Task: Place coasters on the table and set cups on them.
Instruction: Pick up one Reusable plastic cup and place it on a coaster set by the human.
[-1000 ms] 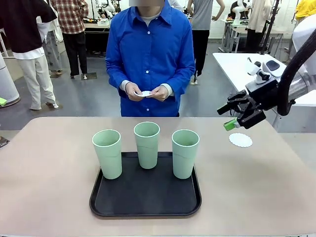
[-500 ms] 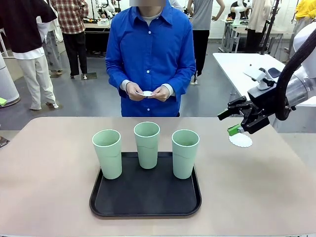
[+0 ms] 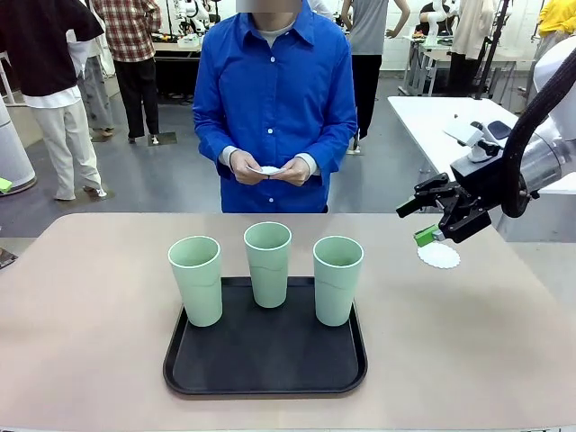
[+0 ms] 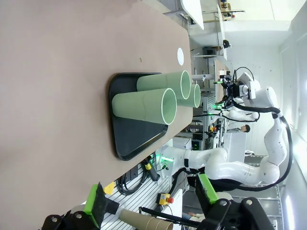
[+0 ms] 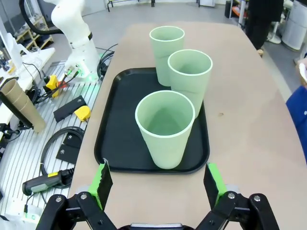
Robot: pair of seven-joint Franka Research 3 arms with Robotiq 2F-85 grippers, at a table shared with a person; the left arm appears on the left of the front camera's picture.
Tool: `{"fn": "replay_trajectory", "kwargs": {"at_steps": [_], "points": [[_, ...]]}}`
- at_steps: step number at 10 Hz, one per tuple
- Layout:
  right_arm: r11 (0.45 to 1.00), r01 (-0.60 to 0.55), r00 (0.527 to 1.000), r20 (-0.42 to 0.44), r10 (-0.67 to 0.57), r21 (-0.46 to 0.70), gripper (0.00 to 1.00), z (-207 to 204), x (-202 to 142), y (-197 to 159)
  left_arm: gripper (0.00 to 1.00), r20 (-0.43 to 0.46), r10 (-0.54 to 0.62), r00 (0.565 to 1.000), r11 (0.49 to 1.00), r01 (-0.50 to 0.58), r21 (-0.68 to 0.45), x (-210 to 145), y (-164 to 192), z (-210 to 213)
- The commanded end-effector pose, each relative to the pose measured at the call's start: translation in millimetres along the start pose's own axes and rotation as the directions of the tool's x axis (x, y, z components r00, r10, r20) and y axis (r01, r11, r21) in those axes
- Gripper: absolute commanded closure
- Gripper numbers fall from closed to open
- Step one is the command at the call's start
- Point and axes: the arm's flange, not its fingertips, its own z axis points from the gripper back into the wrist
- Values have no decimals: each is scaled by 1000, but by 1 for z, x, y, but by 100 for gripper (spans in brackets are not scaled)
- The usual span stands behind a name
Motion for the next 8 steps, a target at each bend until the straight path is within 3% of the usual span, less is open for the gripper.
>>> {"fn": "replay_trajectory", "kwargs": {"at_steps": [1,3,8], "points": [[1000,-8,1000,18,8,-7,0,-2,2,1,0,8,-6,1000,1000,6,-6,-2,-1,2],[1000,0,1000,0,0,0,0,0,0,0,0,8,-6,1000,1000,6,-6,-2,-1,2],[997,-77,992,104,76,2,0,-18,-47,2,0,8,-6,1000,1000,6,-6,-2,-1,2]]}}
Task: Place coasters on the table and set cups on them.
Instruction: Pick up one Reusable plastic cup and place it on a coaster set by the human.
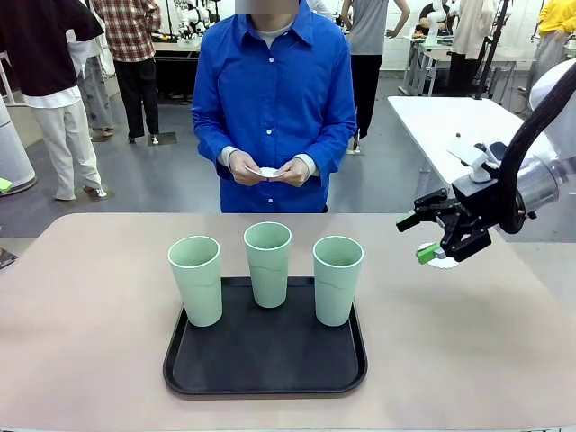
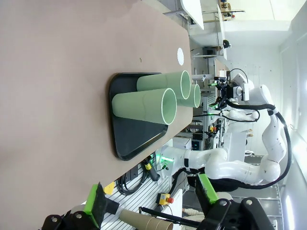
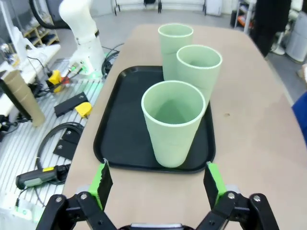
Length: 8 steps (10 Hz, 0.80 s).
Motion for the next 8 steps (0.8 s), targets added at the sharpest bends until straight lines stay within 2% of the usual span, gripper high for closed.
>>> {"fn": "replay_trajectory", "kwargs": {"at_steps": [1,3,5,7,8], "points": [[998,-50,995,90,52,-25,0,-2,-18,-2,0,8,-6,1000,1000,6,-6,-2,-1,2],[995,-88,984,152,93,-39,0,-5,-32,-5,0,8,-6,1000,1000,6,-6,-2,-1,2],[995,-82,981,170,89,-48,0,-10,-41,-8,0,8,-6,1000,1000,6,-6,-2,-1,2],[996,-28,982,183,44,-90,0,-16,-50,-16,0,8,-6,1000,1000,6,-6,-2,-1,2],[997,-59,987,145,64,-40,0,-7,-40,-7,0,8,-6,1000,1000,6,-6,-2,-1,2]]}}
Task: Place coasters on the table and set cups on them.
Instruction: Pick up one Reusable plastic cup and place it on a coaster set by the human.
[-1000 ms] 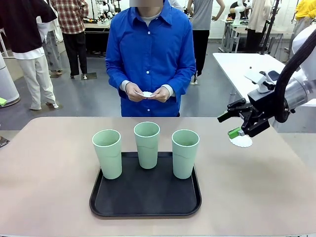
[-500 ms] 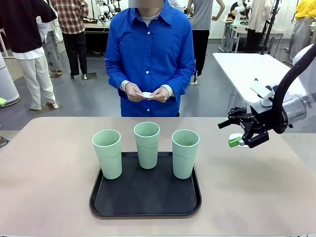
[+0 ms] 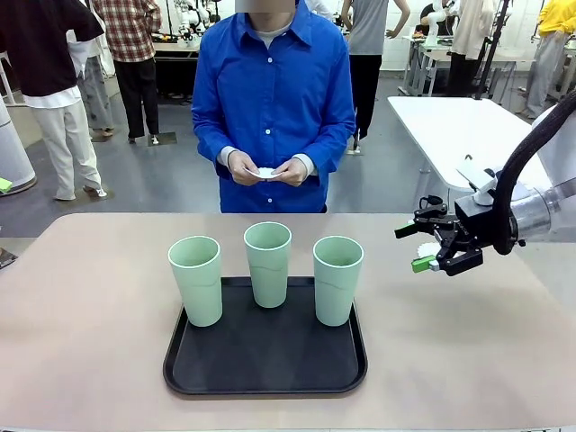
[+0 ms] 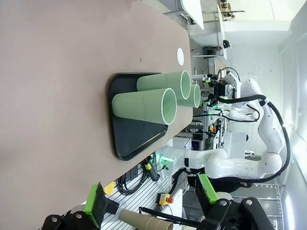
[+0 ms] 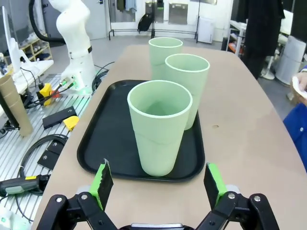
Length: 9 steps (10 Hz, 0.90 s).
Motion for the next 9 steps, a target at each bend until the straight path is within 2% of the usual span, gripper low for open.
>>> {"fn": "replay_trajectory", "kwargs": {"at_steps": [1,5,9], "points": [[1000,-21,1000,-14,21,13,0,2,7,3,0,8,-6,1000,1000,6,-6,-2,-1,2],[1000,-21,1000,-14,21,13,0,2,7,3,0,8,-6,1000,1000,6,-6,-2,-1,2],[998,26,1000,18,-25,-52,0,-16,-6,-10,0,8,-6,1000,1000,6,-6,-2,-1,2]]}}
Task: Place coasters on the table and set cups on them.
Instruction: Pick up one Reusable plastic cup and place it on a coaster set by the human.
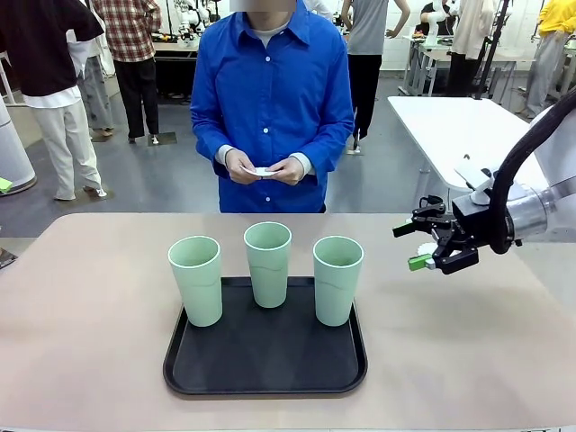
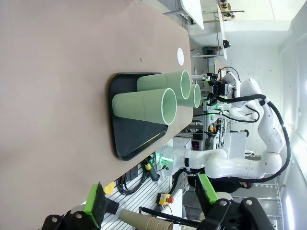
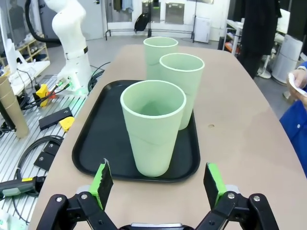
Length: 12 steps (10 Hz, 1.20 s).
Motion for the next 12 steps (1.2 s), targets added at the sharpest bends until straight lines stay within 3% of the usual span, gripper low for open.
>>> {"fn": "replay_trajectory", "kwargs": {"at_steps": [1,6,12], "points": [[999,28,999,32,-27,-33,0,-17,-7,-7,0,8,-6,1000,1000,6,-6,-2,-1,2],[999,-1,998,57,-1,45,0,-34,-27,-5,0,8,-6,1000,1000,6,-6,-2,-1,2],[998,21,995,97,-26,55,0,-63,-45,-16,0,8,-6,1000,1000,6,-6,-2,-1,2]]}}
